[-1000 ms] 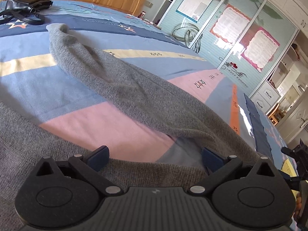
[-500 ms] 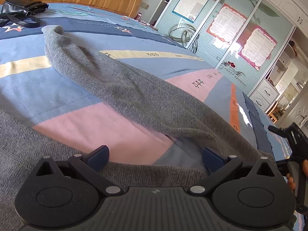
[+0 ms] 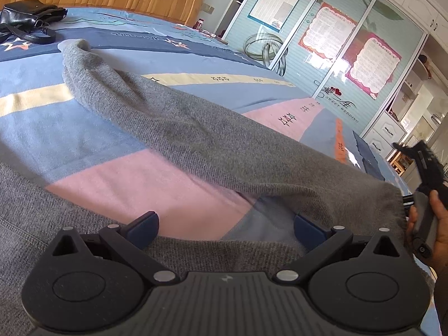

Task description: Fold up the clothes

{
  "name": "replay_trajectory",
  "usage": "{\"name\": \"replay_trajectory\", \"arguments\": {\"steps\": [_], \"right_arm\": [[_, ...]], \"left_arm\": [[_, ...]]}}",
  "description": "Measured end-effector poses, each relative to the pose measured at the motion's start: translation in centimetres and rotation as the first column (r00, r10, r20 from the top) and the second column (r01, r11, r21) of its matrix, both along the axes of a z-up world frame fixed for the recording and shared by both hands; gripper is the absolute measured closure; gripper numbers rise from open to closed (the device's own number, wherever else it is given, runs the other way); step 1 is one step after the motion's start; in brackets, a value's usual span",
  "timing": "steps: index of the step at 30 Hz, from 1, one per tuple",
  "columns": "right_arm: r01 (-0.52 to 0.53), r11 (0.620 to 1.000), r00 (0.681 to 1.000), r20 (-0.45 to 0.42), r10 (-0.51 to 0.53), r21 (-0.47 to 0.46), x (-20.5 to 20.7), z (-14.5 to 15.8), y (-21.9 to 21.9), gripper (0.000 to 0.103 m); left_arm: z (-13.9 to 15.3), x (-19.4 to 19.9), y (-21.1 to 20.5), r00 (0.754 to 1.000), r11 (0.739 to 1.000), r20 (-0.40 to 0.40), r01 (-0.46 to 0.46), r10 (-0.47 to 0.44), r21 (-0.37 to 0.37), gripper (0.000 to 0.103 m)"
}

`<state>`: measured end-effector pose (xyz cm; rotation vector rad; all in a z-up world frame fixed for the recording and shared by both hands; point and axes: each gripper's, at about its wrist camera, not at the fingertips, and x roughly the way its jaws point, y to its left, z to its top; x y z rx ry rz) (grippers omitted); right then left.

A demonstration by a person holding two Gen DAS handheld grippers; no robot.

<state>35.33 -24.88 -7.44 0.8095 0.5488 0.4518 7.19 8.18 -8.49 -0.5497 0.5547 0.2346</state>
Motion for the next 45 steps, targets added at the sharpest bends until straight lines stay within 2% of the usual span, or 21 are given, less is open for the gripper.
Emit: {"name": "replay_trajectory", "arguments": {"steps": [2, 4, 6, 8, 12, 16, 17, 19, 22, 24, 27, 31, 35, 36, 38, 41, 42, 43, 45], "right_arm": [[-0.042, 0.988, 0.999, -0.035, 0.037, -0.145, 1.2, -0.5, 1.3, 0.010], [-0.106, 0.969, 0.980, -0.191, 0.063, -0.224, 2.4, -2.0, 1.7, 0.012], [-0.105, 0.979, 0.978, -0.194, 0.071, -0.172, 2.3, -1.9, 0.7, 0.012], [-0.082, 0.995, 0.976, -0.207, 0.070, -0.053, 1.7, -1.8, -1.1, 0.011], [-0.022, 0.999, 0.981, -0.191, 0.027, 0.027, -0.8, -0.4, -4.6, 0.001], [0.084, 0.994, 0.987, -0.143, -0.073, 0.071, -5.1, 1.0, -8.5, 0.000], [0.114, 0.993, 0.986, -0.128, -0.108, 0.037, -6.7, 1.5, -9.3, 0.000], [0.112, 0.993, 0.988, -0.103, -0.114, -0.029, -9.9, 2.1, -10.2, 0.000], [0.078, 0.968, 0.991, -0.091, -0.102, -0.239, -15.1, 2.7, -10.3, 0.000], [0.081, 0.953, 0.988, -0.100, -0.114, -0.291, -18.3, 2.3, -10.3, 0.000], [0.137, 0.960, 0.972, -0.154, -0.178, -0.244, -22.0, 0.4, -11.1, 0.000], [0.161, 0.980, 0.948, -0.257, -0.187, -0.120, -22.4, -2.4, -11.2, 0.000], [0.208, 0.978, 0.948, -0.253, -0.195, 0.022, -21.7, -3.5, -12.0, 0.000], [0.199, 0.980, 0.949, -0.253, -0.187, 0.023, -21.1, -3.5, -12.0, 0.000], [0.176, 0.984, 0.953, -0.250, -0.168, 0.006, -20.0, -3.5, -11.7, 0.004], [0.162, 0.986, 0.952, -0.260, -0.163, -0.027, -18.8, -3.8, -11.4, 0.033], [0.162, 0.986, 0.949, -0.266, -0.166, -0.036, -18.4, -3.9, -11.3, 0.049], [0.162, 0.986, 0.950, -0.265, -0.166, -0.037, -18.6, -4.1, -11.4, 0.059], [0.160, 0.986, 0.951, -0.261, -0.165, -0.039, -18.9, -4.4, -11.5, 0.063]], "left_arm": [[-0.1, 0.0, -0.1, 1.000, 1.000, -0.001, 0.003, -0.003, 0.002, 0.001], [-0.1, 0.0, -0.1, 1.000, 1.000, -0.003, 0.007, -0.007, 0.004, 0.001], [-0.1, 0.0, -0.1, 1.000, 1.000, -0.005, 0.009, -0.009, 0.005, 0.001], [-0.1, 0.1, -0.1, 1.000, 1.000, -0.007, 0.011, -0.011, 0.007, 0.001], [0.0, 0.0, -0.2, 1.000, 1.000, -0.011, 0.014, -0.014, 0.011, 0.001], [0.2, -0.1, -0.2, 1.000, 1.000, -0.017, 0.018, -0.018, 0.012, 0.001], [0.2, -0.1, -0.3, 1.000, 1.000, -0.020, 0.021, -0.020, 0.014, 0.001], [0.3, 0.0, -0.4, 0.999, 0.999, -0.026, 0.027, -0.026, 0.021, 0.001], [0.5, -0.2, -0.5, 0.999, 0.999, -0.034, 0.033, -0.032, 0.030, 0.001], [0.6, -0.3, -0.6, 0.999, 0.999, -0.036, 0.032, -0.031, 0.031, 0.001], [0.8, -0.6, -0.6, 0.999, 0.999, -0.042, 0.032, -0.030, 0.035, 0.001], [0.9, -0.8, -0.7, 0.998, 0.999, -0.052, 0.024, -0.022, 0.037, 0.001], [0.9, -0.9, -0.9, 0.998, 0.999, -0.059, 0.020, -0.017, 0.047, 0.001], [0.9, -0.9, -1.0, 0.998, 0.999, -0.061, 0.020, -0.017, 0.050, 0.001], [0.9, -0.9, -1.0, 0.998, 0.998, -0.062, 0.020, -0.017, 0.052, 0.001], [0.8, -0.8, -1.0, 0.998, 0.998, -0.064, 0.021, -0.017, 0.054, 0.001], [0.8, -0.8, -1.0, 0.998, 0.998, -0.065, 0.021, -0.018, 0.055, 0.001], [0.8, -0.8, -1.0, 0.998, 0.998, -0.066, 0.022, -0.018, 0.056, 0.001], [0.8, -0.7, -1.0, 0.998, 0.998, -0.067, 0.022, -0.018, 0.057, 0.001]]}}
